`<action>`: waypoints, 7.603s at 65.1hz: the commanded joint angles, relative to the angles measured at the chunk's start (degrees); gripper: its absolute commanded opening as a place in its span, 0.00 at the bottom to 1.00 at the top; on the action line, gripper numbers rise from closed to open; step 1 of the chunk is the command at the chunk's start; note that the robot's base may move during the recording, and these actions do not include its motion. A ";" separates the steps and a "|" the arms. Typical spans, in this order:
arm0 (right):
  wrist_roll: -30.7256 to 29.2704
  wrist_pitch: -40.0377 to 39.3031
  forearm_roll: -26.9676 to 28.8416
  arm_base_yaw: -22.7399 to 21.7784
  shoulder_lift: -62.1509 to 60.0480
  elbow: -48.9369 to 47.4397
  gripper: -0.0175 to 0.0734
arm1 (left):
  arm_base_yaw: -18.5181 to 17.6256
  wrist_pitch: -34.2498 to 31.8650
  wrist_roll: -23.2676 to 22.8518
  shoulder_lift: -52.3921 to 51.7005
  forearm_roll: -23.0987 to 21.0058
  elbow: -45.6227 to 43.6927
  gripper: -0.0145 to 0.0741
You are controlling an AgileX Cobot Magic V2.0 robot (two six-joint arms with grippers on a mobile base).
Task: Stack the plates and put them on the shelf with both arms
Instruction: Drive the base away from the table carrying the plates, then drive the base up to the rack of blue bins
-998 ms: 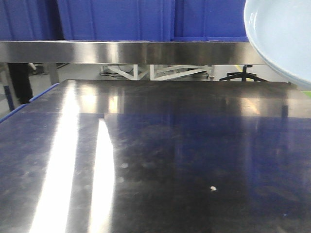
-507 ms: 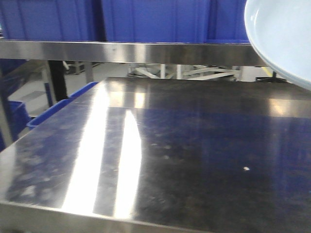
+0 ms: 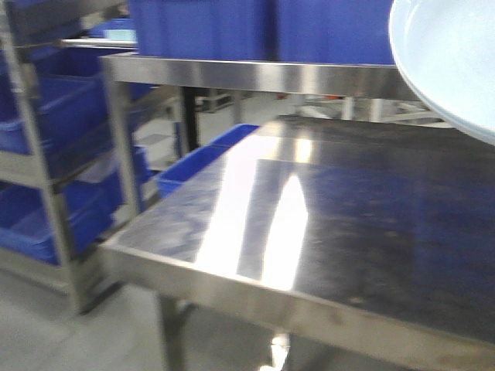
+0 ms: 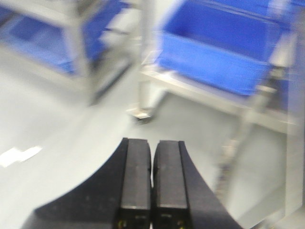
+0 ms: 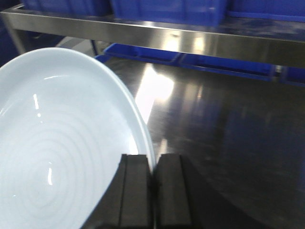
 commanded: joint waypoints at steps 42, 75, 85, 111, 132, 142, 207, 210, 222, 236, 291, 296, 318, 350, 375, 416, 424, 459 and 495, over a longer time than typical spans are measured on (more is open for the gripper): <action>-0.13 -5.72 -0.63 -0.29 0.04 -1.85 0.26 | -0.38 -4.75 -0.19 -0.53 -0.08 -1.63 0.26; -0.13 -5.72 -0.63 -0.29 0.04 -1.85 0.26 | -0.38 -4.75 -0.19 -0.53 -0.08 -1.63 0.26; -0.13 -5.72 -0.63 -0.29 0.04 -1.85 0.26 | -0.38 -4.75 -0.19 -0.53 -0.08 -1.63 0.26; -0.13 -5.72 -0.63 -0.29 0.04 -1.85 0.26 | -0.38 -4.75 -0.19 -0.53 -0.08 -1.63 0.26; -0.13 -5.72 -0.63 -0.29 0.04 -1.85 0.26 | -0.38 -4.75 -0.19 -0.53 -0.08 -1.63 0.26; -0.13 -5.72 -0.63 -0.29 0.04 -1.85 0.26 | -0.38 -4.75 -0.19 -0.53 -0.08 -1.63 0.26; -0.13 -5.72 -0.63 -0.29 0.10 -1.85 0.26 | -0.38 -4.53 -0.19 0.05 -0.08 -1.63 0.26; -0.13 -5.72 -0.63 -0.29 0.10 -1.85 0.26 | -0.38 -4.53 -0.19 0.05 -0.08 -1.63 0.26; -0.13 -5.72 -0.63 -0.29 0.10 -1.85 0.26 | -0.38 -4.53 -0.19 0.05 -0.08 -1.63 0.26; -0.13 -5.72 -0.63 -0.29 0.10 -1.85 0.26 | -0.38 -4.53 -0.19 0.05 -0.08 -1.63 0.26; -0.13 -5.72 -0.63 -0.29 0.10 -1.85 0.26 | -0.38 -4.53 -0.19 0.05 -0.08 -1.63 0.26; -0.13 -5.72 -0.63 -0.29 0.10 -1.85 0.26 | -0.38 -4.53 -0.19 0.05 -0.08 -1.63 0.26; -0.13 -5.72 -0.63 -0.29 0.10 -1.85 0.26 | -0.38 -4.53 -0.19 0.05 -0.08 -1.63 0.26; -0.13 -5.72 -0.63 -0.29 0.10 -1.85 0.26 | -0.38 -4.53 -0.19 0.05 -0.08 -1.63 0.26; -0.13 -5.72 -0.63 -0.29 0.10 -1.85 0.26 | -0.38 -4.53 -0.19 0.05 -0.08 -1.63 0.26; -0.13 -5.72 -0.63 -0.29 0.10 -1.85 0.26 | -0.38 -4.53 -0.19 0.05 -0.08 -1.63 0.26; -0.13 -5.72 -0.63 -0.29 0.10 -1.85 0.26 | -0.38 -4.53 -0.19 0.05 -0.08 -1.63 0.26; -0.13 -5.72 -0.63 -0.29 0.10 -1.85 0.26 | -0.38 -4.53 -0.19 0.05 -0.08 -1.63 0.26; -0.13 -5.72 -0.63 -0.29 0.10 -1.85 0.26 | -0.38 -4.53 -0.19 0.05 -0.08 -1.63 0.26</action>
